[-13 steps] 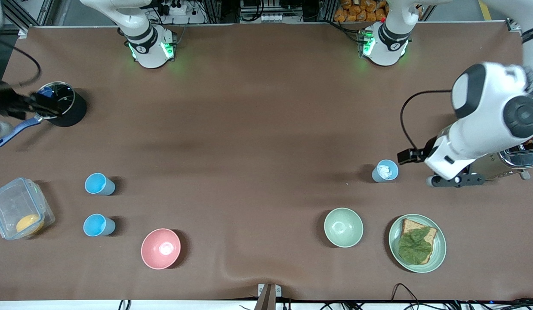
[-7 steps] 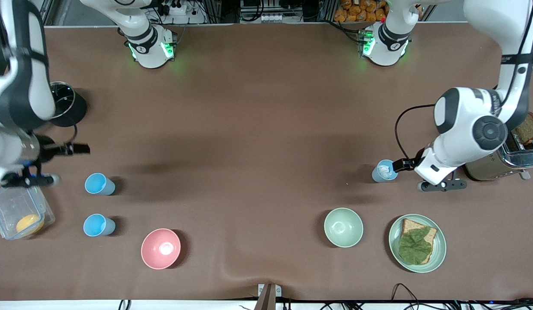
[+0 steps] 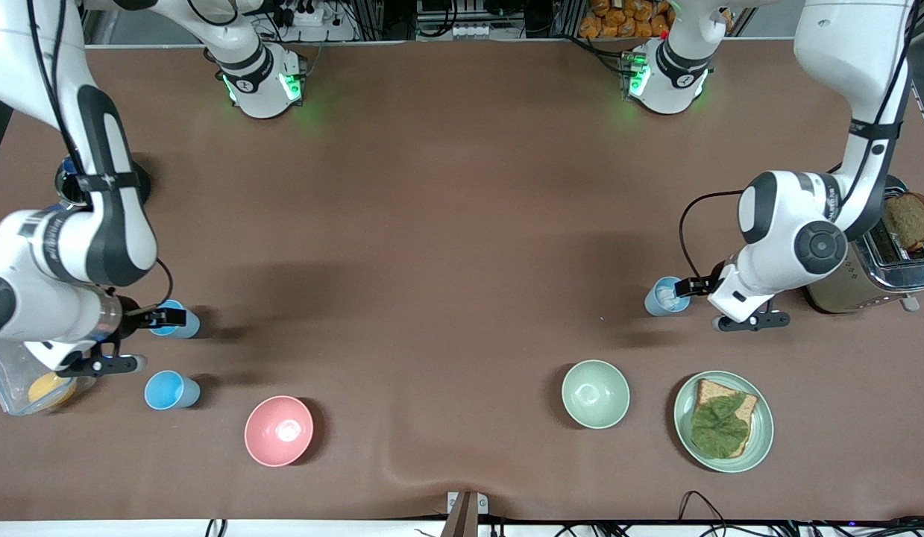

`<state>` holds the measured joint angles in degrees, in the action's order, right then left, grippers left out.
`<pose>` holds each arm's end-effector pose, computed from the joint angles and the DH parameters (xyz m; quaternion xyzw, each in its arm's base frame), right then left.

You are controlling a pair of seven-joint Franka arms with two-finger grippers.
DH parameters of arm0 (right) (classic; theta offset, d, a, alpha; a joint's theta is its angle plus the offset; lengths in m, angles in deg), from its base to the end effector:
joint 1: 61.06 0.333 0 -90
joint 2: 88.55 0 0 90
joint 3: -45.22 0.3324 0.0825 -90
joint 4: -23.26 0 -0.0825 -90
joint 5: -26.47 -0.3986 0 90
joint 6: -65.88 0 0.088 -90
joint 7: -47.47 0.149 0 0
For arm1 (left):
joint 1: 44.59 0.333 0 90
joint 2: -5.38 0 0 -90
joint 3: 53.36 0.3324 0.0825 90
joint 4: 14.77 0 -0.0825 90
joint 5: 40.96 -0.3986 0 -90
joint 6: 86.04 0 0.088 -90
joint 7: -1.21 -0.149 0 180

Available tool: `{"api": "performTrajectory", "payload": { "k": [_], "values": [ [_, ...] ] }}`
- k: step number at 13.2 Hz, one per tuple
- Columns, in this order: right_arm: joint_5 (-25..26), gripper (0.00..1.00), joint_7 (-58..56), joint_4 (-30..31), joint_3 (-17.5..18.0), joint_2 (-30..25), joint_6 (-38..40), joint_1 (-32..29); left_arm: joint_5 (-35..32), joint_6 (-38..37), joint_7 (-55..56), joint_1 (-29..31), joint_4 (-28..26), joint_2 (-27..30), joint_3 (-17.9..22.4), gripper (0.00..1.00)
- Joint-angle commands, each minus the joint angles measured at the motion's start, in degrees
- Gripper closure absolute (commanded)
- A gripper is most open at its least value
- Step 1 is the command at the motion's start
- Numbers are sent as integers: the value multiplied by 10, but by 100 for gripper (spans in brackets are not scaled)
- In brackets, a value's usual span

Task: Stack blue cups with both arms
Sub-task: 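Grasp the tissue-filled blue cup with the left gripper while the right gripper grasps another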

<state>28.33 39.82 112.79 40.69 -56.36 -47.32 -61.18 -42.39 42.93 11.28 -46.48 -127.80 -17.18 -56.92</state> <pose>0.6923 -0.0538 0.2718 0.9959 0.0380 -0.0769 0.0278 0.6093 -0.0563 0.2236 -0.9978 -0.0335 0.0571 0.0050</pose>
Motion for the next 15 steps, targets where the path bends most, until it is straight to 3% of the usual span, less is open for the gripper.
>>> {"api": "performTrajectory", "payload": {
  "k": [1, 2, 4, 5, 6, 7, 11, 15],
  "values": [
    [5, 0, 4, 65, 4, 2, -70, -1, -4, 19, -4, -2, -3, -15, -4, 22],
    [5, 0, 4, 88, 3, 0, -102, -3, -4, 27, -4, -2, -3, -20, -4, 33],
    [5, 0, 3, 108, 4, 2, -130, -16, -2, 30, -2, -5, -1, -27, -5, 66],
    [5, 17, -1, 118, 4, 2, -145, -16, -2, 30, 0, -7, 2, -27, -5, 88],
    [5, 74, -2, 127, 4, 2, -153, -17, -2, 30, 2, -9, 4, -27, -7, 100],
    [5, 100, -5, 132, 4, 1, -157, -18, -2, 30, 4, -12, 5, -27, -9, 100],
    [5, 100, -76, 132, 4, -3, -158, -22, 14, 27, 42, -11, 20, -20, -61, 100],
    [5, 100, -76, 131, 5, -18, -148, -16, 14, 24, 183, -21, 50, -22, -163, 100]
  ]
}}
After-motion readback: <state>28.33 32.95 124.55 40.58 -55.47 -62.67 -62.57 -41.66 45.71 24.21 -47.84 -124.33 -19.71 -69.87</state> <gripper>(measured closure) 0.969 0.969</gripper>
